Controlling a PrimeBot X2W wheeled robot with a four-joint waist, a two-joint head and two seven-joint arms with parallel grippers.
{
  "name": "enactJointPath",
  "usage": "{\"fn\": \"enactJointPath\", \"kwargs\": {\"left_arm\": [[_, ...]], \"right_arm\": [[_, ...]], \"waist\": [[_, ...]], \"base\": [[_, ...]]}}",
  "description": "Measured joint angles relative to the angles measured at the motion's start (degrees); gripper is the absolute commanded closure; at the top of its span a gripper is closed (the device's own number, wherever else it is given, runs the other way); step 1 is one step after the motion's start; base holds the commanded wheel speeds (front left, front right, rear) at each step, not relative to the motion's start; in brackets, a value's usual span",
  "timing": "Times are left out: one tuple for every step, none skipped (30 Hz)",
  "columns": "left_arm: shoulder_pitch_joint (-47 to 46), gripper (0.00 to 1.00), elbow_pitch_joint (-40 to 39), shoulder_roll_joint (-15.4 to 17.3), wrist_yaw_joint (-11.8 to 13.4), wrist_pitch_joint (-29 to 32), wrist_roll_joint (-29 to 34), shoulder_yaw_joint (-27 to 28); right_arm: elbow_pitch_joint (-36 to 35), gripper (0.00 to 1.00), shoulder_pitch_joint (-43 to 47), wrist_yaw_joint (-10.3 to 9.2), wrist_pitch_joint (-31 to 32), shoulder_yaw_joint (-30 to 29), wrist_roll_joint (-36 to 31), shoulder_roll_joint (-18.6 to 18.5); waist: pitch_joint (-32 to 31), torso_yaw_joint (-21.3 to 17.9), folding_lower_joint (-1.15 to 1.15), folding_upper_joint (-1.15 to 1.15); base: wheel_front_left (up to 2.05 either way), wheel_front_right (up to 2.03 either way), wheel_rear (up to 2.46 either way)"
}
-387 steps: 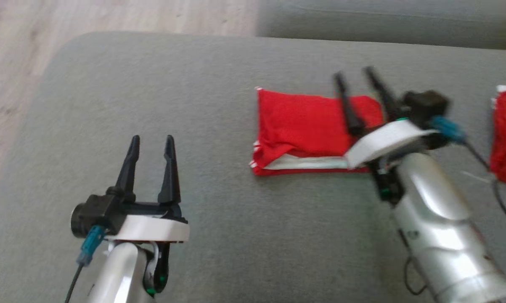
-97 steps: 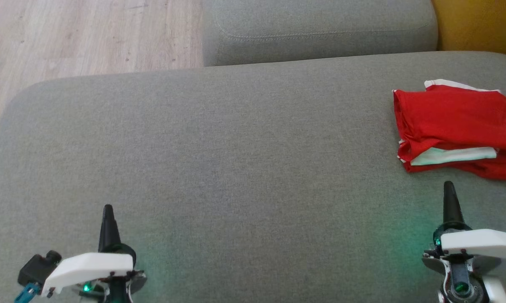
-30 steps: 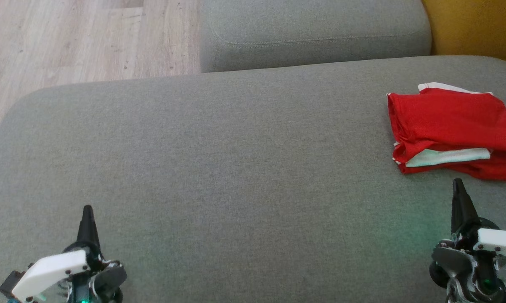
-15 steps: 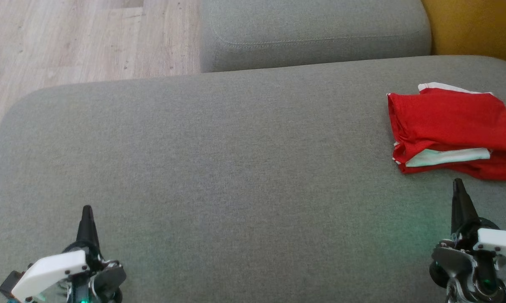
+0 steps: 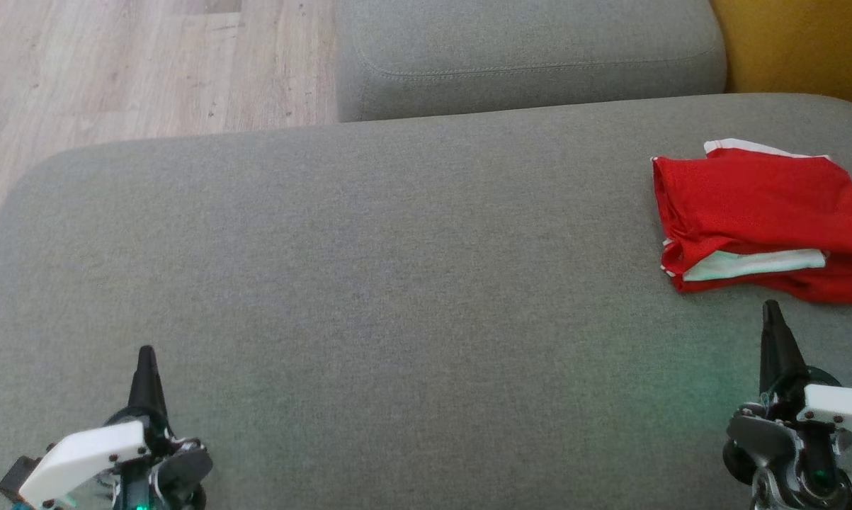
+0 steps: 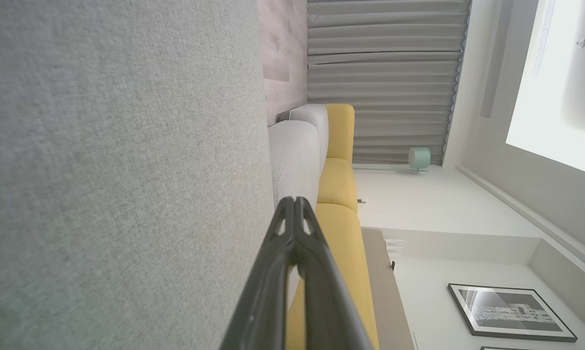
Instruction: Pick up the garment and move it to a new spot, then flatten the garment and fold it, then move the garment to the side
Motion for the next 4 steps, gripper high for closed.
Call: {"fn": "enactJointPath", "kwargs": {"left_arm": [[0.00,1.00,0.00,-0.01,0.00,0.00,0.00,0.02],[0.00,1.00,0.00,-0.01,0.00,0.00,0.00,0.02],[0.00,1.00,0.00,-0.01,0.00,0.00,0.00,0.02],[0.00,1.00,0.00,-0.01,0.00,0.00,0.00,0.03]], "right_arm": [[0.00,1.00,0.00,0.00,0.00,0.00,0.00,0.00],[0.00,1.00,0.00,0.00,0.00,0.00,0.00,0.00],[0.00,1.00,0.00,0.00,0.00,0.00,0.00,0.00],[0.00,1.00,0.00,0.00,0.00,0.00,0.00,0.00]], "waist": [[0.00,0.00,0.00,0.00],[0.00,0.00,0.00,0.00],[0.00,0.00,0.00,0.00],[0.00,0.00,0.00,0.00]], "base": [[0.00,0.00,0.00],[0.00,0.00,0.00],[0.00,0.00,0.00],[0.00,0.00,0.00]]}}
